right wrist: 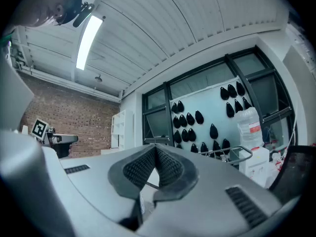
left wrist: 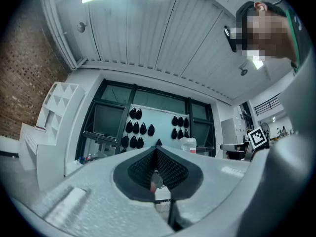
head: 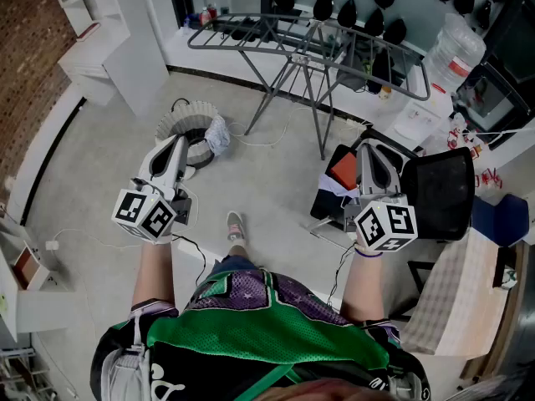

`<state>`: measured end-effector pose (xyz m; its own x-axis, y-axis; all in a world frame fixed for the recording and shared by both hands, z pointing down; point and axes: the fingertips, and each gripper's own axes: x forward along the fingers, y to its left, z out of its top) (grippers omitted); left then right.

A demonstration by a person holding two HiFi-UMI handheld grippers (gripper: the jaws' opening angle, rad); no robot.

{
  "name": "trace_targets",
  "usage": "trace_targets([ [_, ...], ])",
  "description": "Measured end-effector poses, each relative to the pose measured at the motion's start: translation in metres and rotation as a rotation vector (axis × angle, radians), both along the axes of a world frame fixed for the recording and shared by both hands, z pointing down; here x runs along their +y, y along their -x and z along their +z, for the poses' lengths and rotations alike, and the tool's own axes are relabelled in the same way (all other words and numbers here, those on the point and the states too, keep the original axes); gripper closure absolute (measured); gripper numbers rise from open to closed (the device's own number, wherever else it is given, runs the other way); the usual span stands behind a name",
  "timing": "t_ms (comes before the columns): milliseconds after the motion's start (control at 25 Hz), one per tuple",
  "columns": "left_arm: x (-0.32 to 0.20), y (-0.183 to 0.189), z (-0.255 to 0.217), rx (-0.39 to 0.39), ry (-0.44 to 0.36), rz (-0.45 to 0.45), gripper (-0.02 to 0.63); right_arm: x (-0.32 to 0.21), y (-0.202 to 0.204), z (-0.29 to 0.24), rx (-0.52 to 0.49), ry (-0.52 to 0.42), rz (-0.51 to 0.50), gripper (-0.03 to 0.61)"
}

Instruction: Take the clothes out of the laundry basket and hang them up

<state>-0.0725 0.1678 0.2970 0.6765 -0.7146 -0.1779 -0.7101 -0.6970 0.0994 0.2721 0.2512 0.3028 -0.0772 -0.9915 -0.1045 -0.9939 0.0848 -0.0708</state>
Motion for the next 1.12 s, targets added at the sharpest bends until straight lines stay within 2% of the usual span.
trace_targets([
  [520, 0.021, 0.018, 0.003, -0.025, -0.006, -0.027, 0.597, 0.009, 0.021, 0.0, 0.012, -0.002, -0.008, 0.58],
  [680, 0.025, 0.023, 0.004, -0.027, 0.004, -0.038, 0.597, 0.008, 0.03, 0.0, -0.016, -0.013, -0.048, 0.58],
  [880, 0.018, 0.037, 0.002, -0.052, 0.012, -0.073, 0.597, -0.012, 0.048, -0.003, -0.026, -0.012, -0.104, 0.578],
  [1120, -0.012, 0.072, 0.002, -0.053, 0.032, -0.115, 0.597, -0.057, 0.082, -0.008, -0.018, 0.0, -0.153, 0.58],
])
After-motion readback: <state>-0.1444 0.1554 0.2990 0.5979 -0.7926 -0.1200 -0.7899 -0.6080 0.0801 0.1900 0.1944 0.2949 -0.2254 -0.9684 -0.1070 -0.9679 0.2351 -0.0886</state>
